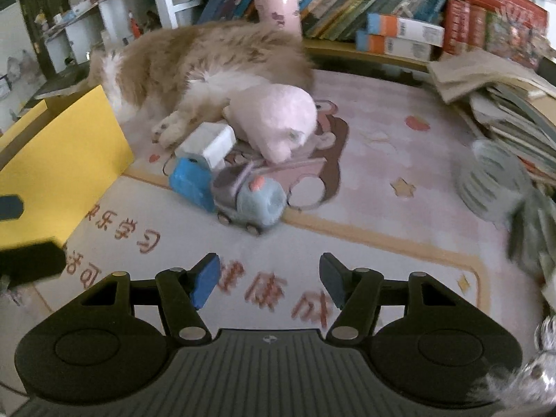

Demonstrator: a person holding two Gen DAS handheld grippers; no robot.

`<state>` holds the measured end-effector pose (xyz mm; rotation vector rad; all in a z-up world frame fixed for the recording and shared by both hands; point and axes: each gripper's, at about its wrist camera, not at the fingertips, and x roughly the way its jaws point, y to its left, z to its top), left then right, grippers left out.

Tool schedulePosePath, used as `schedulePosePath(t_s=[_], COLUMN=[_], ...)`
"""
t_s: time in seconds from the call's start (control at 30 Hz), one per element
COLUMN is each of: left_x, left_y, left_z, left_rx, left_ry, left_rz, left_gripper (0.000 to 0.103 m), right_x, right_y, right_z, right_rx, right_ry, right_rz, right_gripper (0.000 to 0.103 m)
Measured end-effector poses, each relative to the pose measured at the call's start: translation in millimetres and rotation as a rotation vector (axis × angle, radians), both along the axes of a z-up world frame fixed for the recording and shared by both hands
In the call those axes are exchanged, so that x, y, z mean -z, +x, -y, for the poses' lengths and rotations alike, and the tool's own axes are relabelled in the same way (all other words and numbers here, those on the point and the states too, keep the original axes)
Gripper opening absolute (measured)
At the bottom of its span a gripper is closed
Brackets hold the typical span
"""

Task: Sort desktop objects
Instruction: 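Move both tools toward the toy truck and blue object beside the plush toy, then grasp the grey toy truck with the right tool while the left tool approaches the blue cloth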

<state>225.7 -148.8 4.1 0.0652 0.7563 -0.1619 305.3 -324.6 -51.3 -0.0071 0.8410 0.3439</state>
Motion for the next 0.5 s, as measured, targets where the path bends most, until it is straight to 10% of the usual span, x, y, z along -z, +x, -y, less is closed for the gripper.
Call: schedulePosePath(t_s=[0.5], left_x=[-2], left_y=[6], left_z=[4], left_rx=[-0.016], left_ry=[0.013], left_rz=[-0.006], left_gripper=[0.094], right_x=[21], right_y=[52], right_z=[-33], right_rx=[-0.061], right_ry=[-0.013], right_rz=[0.017], right_gripper=[0.071])
